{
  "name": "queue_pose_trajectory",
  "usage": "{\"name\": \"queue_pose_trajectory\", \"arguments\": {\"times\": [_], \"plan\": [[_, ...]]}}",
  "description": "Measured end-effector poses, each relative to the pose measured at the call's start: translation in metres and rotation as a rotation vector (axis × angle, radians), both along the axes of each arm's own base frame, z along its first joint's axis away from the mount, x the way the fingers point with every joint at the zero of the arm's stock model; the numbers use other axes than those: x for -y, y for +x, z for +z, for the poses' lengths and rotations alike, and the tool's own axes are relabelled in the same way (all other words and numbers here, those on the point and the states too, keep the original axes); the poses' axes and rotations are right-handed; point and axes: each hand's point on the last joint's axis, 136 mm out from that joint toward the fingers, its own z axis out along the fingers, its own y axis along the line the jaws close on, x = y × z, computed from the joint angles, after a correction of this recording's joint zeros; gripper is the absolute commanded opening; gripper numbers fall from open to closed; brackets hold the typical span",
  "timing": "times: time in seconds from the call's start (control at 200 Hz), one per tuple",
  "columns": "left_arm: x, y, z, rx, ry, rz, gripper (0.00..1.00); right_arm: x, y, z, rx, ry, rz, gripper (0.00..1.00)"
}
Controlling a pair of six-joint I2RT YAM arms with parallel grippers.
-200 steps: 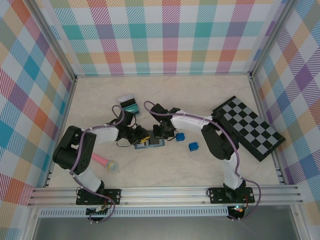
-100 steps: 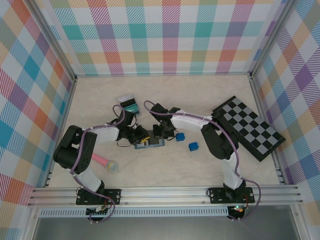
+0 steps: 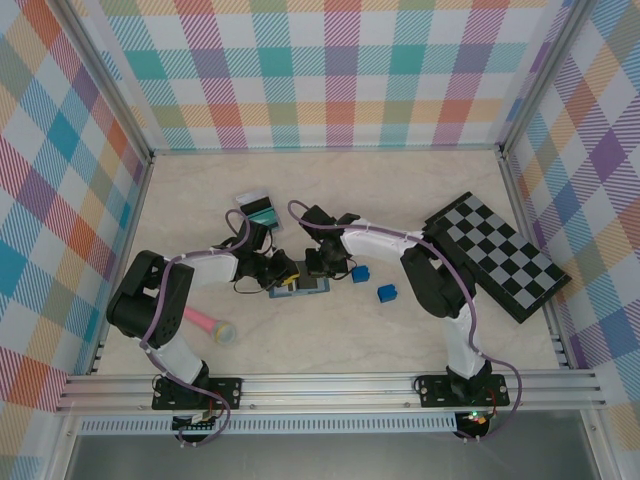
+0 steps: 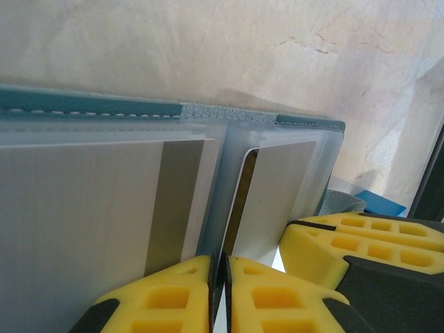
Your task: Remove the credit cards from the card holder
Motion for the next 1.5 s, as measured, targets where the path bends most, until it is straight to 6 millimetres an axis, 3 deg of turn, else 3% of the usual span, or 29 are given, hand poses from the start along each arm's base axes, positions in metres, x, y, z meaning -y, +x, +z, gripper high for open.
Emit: {"name": "queue_pose_trajectory", "arguments": {"times": [0.41, 0.585, 0.995, 1.5], "plan": [[-0.002, -0.005, 0.008, 0.042, 0.001, -0.024, 0.07, 0.0, 0.001, -0.001, 0.001, 0.0, -0.001, 0.11], [-0.005, -0.008, 0.007, 0.053, 0.014, -0.03, 0.0, 0.0, 0.001, -0.001, 0.002, -0.001, -0.001, 0.1], [-0.013, -0.012, 0.015, 0.105, 0.05, -0.063, 0.0, -0.001, 0.003, 0.0, 0.012, 0.001, 0.002, 0.13], [-0.028, -0.018, 0.017, 0.123, 0.077, -0.068, 0.0, -0.025, -0.007, 0.02, 0.013, 0.168, 0.096, 0.21]]}}
